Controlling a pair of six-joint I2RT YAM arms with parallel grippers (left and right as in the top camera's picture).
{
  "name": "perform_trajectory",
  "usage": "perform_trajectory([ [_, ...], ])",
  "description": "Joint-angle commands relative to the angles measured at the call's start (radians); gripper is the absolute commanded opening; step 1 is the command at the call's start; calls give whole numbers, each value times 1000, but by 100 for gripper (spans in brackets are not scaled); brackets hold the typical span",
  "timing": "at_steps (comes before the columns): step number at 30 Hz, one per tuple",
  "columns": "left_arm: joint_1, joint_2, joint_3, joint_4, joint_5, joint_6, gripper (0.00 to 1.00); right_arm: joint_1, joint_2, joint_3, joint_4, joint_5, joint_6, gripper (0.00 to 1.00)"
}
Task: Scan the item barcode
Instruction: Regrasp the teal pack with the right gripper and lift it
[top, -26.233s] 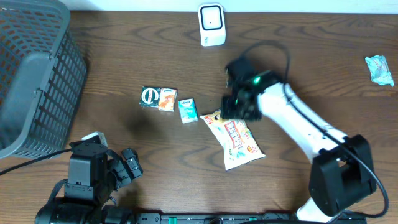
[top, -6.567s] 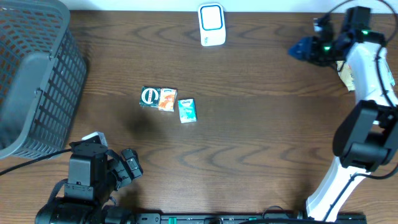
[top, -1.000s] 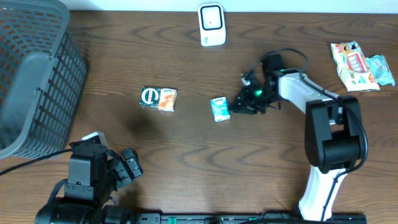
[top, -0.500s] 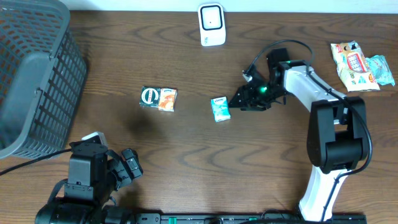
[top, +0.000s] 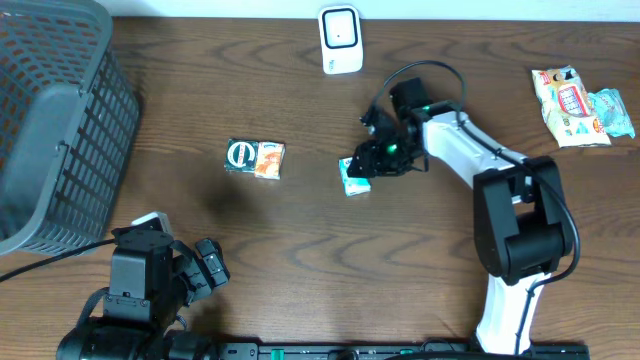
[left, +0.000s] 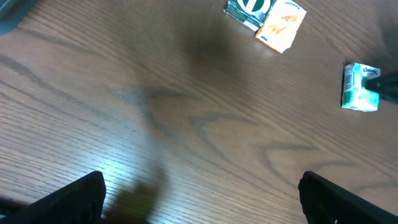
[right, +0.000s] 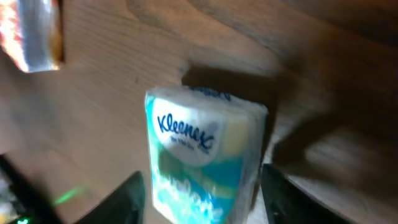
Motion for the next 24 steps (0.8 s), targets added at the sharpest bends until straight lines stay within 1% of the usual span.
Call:
perform_trajectory([
  [1,2,-4,-1,-3,-9,2,98,32,-25,-14,9,139,92,41],
  [5,2,-4,-1,-3,-9,2,98,39,-18,-15,18,151,98,35],
  [7,2,-4,-1,-3,-9,2,98,40,-12,-15,19,151,97,30],
  [9,2,-4,-1,-3,-9,2,98,40,1,-16,19,150,97,13],
  [11,2,-4,-1,-3,-9,2,98,39,16,-16,19,147,98,2],
  [14,2,-4,-1,-3,-9,2,98,39,37,-16,18,99,97,1],
  [18,2,-4,-1,-3,-9,2,97,25,35,-16,18,-66,51,1],
  [22,2,-4,-1,-3,-9,2,98,-33,31,-15,15,-326,-10,1],
  [23,2,-4,-1,-3,-9,2,98,-76,31,-15,11,-447,-42,1],
  [24,2,-4,-1,-3,-9,2,98,-105,31,-15,7,-515,-71,1],
])
